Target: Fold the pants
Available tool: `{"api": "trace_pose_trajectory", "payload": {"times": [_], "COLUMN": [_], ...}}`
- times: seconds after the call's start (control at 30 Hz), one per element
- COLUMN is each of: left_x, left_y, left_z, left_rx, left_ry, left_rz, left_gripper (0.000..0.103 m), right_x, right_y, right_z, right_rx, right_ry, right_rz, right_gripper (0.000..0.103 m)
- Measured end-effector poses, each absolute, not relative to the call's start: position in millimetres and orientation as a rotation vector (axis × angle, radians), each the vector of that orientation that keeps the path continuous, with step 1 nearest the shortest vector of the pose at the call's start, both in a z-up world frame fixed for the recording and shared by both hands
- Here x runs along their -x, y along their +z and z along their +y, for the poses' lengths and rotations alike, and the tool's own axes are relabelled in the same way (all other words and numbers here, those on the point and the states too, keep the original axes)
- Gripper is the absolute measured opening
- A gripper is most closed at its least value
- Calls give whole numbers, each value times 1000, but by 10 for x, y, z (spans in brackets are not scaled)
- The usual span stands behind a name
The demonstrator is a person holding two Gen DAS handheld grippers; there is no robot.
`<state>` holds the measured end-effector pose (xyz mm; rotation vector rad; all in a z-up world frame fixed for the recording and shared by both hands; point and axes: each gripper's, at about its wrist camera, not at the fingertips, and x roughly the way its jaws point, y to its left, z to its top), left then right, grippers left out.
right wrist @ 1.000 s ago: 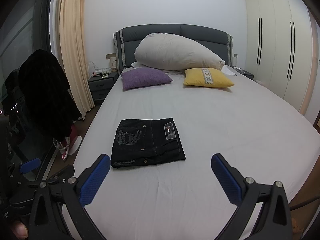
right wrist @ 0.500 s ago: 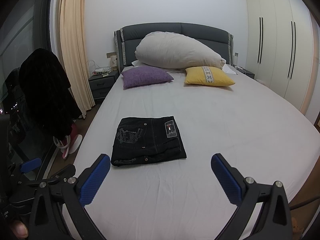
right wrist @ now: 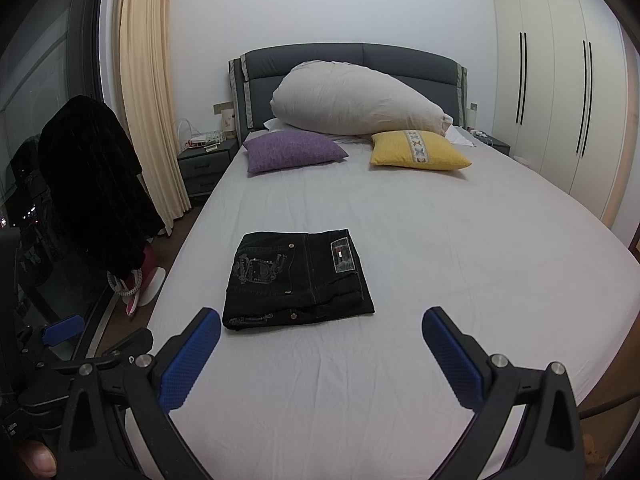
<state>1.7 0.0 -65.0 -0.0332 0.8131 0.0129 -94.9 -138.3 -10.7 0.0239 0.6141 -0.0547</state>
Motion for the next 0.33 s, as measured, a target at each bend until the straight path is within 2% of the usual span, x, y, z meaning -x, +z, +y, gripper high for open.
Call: {"api": "trace_pose_trajectory", "payload": {"times": [0.33], "left_x": [24], "left_y": [-696], "left_z": [-8], "left_rx": [20], "left_ry": [9], "left_rz": [806], "left_gripper": [103], "right_x": [946], "right_y": [-89], "right_z": [-1402], "right_rx": [-26], "right_ry": [-53], "right_rz": [617], "right_gripper": [103]}}
